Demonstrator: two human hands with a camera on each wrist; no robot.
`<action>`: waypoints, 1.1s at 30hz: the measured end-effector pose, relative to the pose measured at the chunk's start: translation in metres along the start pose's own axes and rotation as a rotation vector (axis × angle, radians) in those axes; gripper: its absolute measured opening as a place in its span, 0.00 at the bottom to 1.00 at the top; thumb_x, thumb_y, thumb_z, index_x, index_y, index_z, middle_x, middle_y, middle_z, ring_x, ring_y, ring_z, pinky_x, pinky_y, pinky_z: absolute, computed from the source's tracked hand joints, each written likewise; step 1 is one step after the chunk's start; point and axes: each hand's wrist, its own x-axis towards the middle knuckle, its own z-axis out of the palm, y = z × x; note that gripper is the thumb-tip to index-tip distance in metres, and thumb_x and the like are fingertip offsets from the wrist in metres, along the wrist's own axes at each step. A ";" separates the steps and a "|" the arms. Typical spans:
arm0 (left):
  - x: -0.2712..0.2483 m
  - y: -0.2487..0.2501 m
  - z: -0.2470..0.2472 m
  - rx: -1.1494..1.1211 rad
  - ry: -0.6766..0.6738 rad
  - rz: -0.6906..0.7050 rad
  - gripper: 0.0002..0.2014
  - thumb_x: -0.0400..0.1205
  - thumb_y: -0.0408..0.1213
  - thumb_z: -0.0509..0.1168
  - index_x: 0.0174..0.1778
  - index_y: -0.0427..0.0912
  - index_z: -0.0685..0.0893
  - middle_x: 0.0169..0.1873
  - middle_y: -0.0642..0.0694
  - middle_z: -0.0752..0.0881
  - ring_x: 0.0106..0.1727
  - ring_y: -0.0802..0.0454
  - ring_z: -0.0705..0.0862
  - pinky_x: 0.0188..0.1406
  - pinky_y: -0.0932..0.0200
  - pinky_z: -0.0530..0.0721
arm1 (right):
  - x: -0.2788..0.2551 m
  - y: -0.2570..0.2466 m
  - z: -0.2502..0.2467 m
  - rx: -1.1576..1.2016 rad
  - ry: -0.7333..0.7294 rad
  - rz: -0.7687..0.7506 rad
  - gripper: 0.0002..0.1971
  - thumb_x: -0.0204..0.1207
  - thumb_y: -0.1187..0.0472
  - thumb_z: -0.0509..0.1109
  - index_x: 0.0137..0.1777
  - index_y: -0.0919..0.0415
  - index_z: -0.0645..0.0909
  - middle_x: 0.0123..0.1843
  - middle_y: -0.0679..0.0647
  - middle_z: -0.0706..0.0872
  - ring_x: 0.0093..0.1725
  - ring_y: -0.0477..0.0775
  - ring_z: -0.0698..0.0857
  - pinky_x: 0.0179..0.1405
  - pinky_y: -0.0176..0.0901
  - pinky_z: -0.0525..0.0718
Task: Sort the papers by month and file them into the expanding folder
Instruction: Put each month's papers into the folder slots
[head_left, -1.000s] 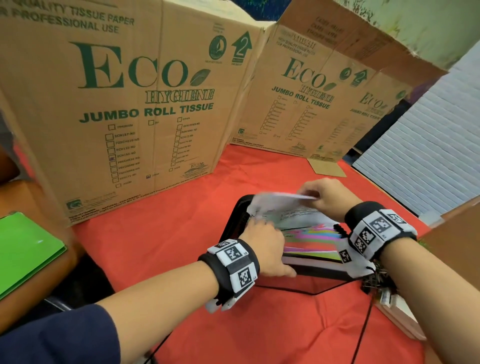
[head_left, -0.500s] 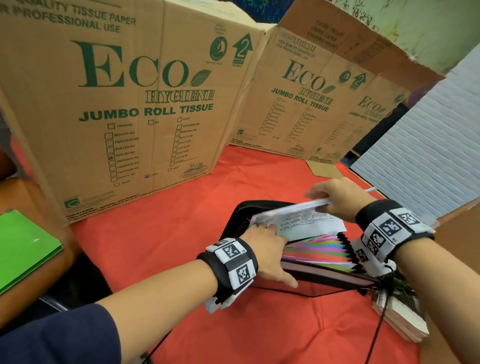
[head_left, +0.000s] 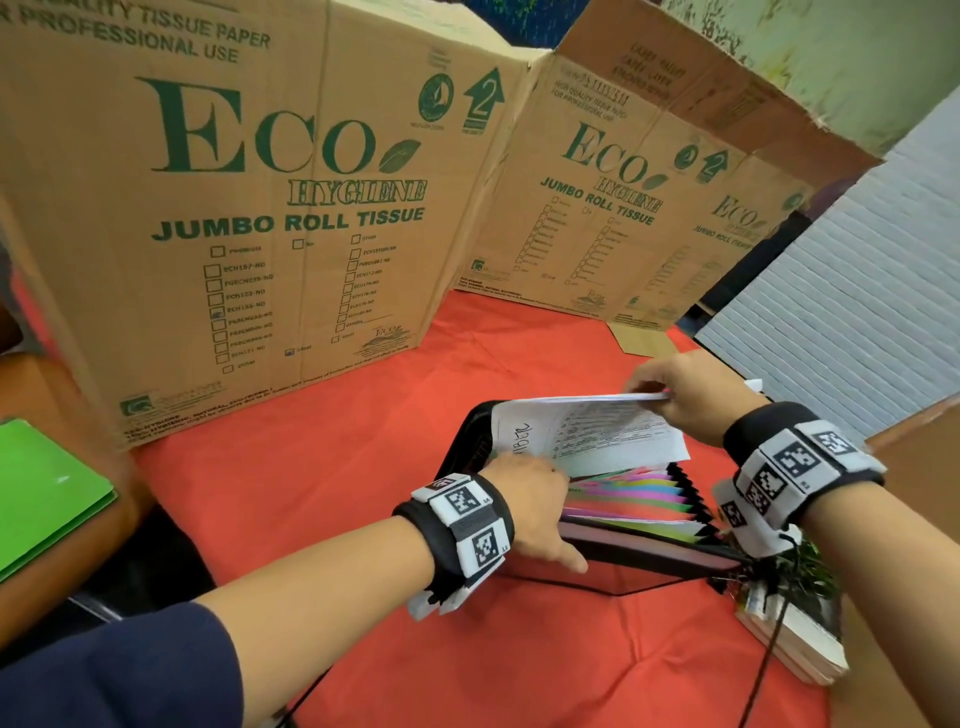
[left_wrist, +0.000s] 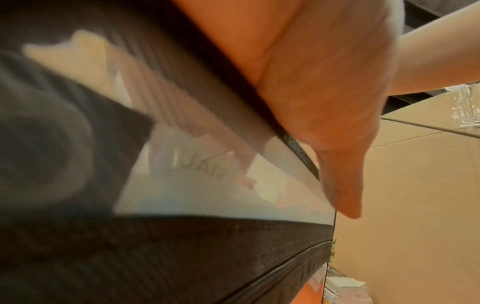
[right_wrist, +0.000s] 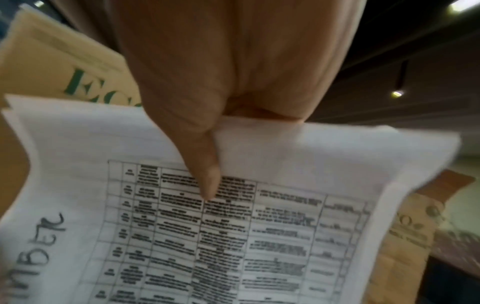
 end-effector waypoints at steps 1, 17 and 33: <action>0.001 0.000 0.000 0.006 -0.006 0.003 0.40 0.66 0.75 0.66 0.57 0.40 0.82 0.53 0.43 0.83 0.56 0.40 0.82 0.59 0.47 0.78 | 0.001 -0.001 0.001 -0.049 -0.033 0.006 0.13 0.73 0.73 0.69 0.43 0.54 0.88 0.38 0.50 0.89 0.41 0.53 0.84 0.37 0.42 0.79; 0.008 0.013 -0.005 -0.024 -0.108 0.148 0.43 0.67 0.70 0.70 0.71 0.44 0.73 0.67 0.48 0.79 0.64 0.42 0.80 0.64 0.38 0.76 | -0.008 0.013 0.000 0.184 0.218 -0.063 0.05 0.80 0.64 0.70 0.46 0.56 0.87 0.32 0.50 0.85 0.35 0.54 0.82 0.33 0.45 0.76; 0.009 0.012 -0.009 -0.105 -0.143 0.113 0.35 0.71 0.62 0.71 0.71 0.51 0.75 0.64 0.49 0.82 0.65 0.41 0.80 0.70 0.28 0.65 | -0.034 0.047 -0.004 0.683 0.520 0.082 0.17 0.77 0.73 0.71 0.35 0.49 0.80 0.30 0.34 0.85 0.30 0.32 0.78 0.32 0.24 0.75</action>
